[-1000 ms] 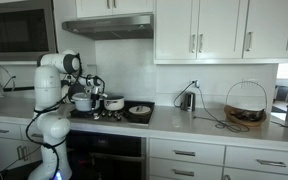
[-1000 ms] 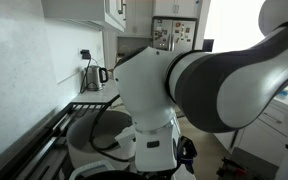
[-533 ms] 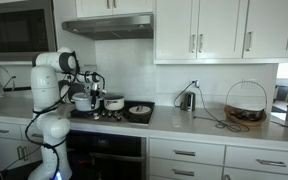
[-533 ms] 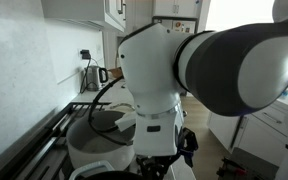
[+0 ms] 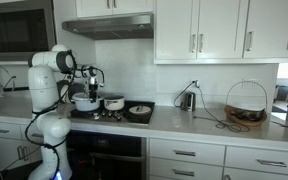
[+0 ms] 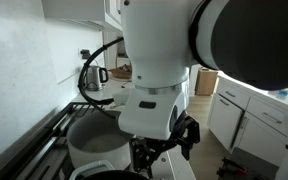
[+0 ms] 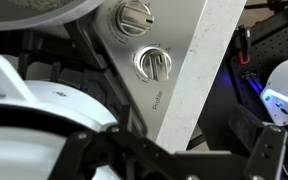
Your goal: Turn on the first knob from the left on the stove
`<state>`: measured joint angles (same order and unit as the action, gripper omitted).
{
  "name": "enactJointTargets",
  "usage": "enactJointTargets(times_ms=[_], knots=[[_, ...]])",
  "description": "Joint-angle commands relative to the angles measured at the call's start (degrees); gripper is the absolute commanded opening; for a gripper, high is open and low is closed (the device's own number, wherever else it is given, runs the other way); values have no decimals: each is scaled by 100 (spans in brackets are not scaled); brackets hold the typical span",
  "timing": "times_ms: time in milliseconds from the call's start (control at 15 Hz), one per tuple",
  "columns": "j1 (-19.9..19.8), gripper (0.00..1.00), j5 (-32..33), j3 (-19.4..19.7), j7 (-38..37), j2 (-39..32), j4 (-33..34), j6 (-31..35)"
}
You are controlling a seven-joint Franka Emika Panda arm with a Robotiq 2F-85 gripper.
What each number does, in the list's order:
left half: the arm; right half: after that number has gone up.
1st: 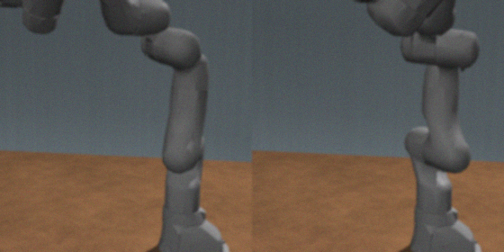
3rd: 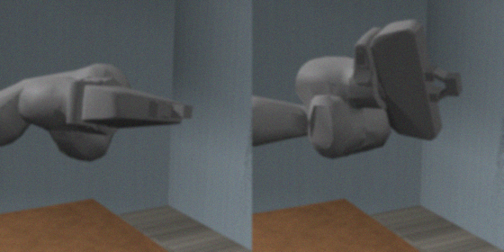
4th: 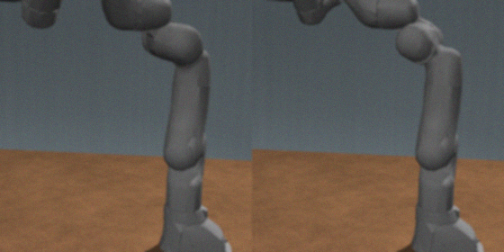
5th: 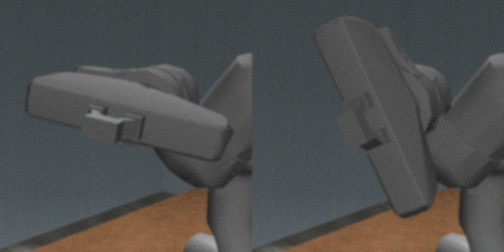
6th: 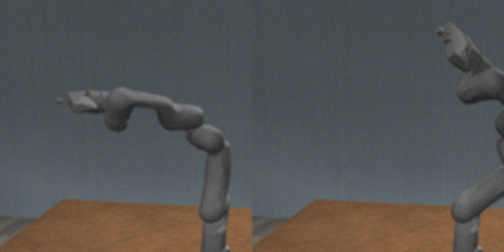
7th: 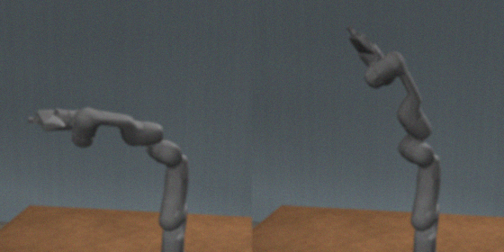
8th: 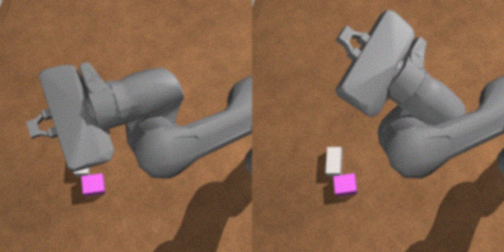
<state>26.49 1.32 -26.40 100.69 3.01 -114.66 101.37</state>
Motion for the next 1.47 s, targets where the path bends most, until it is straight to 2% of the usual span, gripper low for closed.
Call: enactJointTargets(times_ms=[0, 467, 1067, 1400], knots=[[82, 100, 259, -99, -931, -3, 355, -302], [168, 100, 461, -223, -3043, 36, 768, -1180], [141, 100, -119, -92, -5289, 818, 373, -476], [115, 100, -331, 141, -6256, 1397, -19, -19]])
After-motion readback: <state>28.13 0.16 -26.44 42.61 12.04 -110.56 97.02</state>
